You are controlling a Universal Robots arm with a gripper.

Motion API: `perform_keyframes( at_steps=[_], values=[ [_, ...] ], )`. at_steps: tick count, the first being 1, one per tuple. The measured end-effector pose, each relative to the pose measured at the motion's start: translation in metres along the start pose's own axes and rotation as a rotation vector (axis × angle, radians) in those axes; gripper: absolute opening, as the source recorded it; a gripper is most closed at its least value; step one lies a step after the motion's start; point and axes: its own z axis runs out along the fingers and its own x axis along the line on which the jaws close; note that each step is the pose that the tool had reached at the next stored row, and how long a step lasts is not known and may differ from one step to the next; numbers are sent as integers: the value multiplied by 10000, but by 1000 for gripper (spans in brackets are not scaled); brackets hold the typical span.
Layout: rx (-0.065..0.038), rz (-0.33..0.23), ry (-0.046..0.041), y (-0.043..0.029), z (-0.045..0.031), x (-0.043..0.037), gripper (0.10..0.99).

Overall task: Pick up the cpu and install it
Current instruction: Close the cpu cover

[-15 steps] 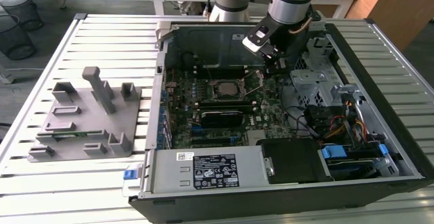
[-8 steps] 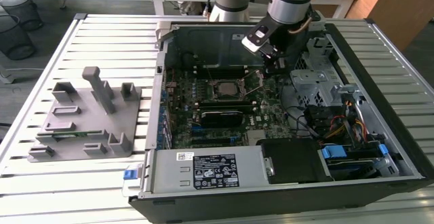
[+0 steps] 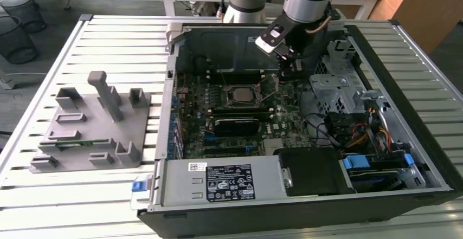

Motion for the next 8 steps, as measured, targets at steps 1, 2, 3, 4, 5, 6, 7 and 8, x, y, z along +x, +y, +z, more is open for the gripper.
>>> perform_keyframes(
  at_steps=[1,2,3,4,5,6,7,8],
  values=[
    [0,0,0,-14,0,1,106],
    [1,0,-1,-28,-1,2,106],
    [1,0,-1,-43,-1,3,106],
    [0,1,0,-59,0,4,106],
    [0,1,0,-75,-1,6,106],
    [1,0,-1,-93,-1,7,106],
    [1,0,-1,-111,-1,9,106],
    [0,-1,-1,-128,-1,10,106]
  ],
)
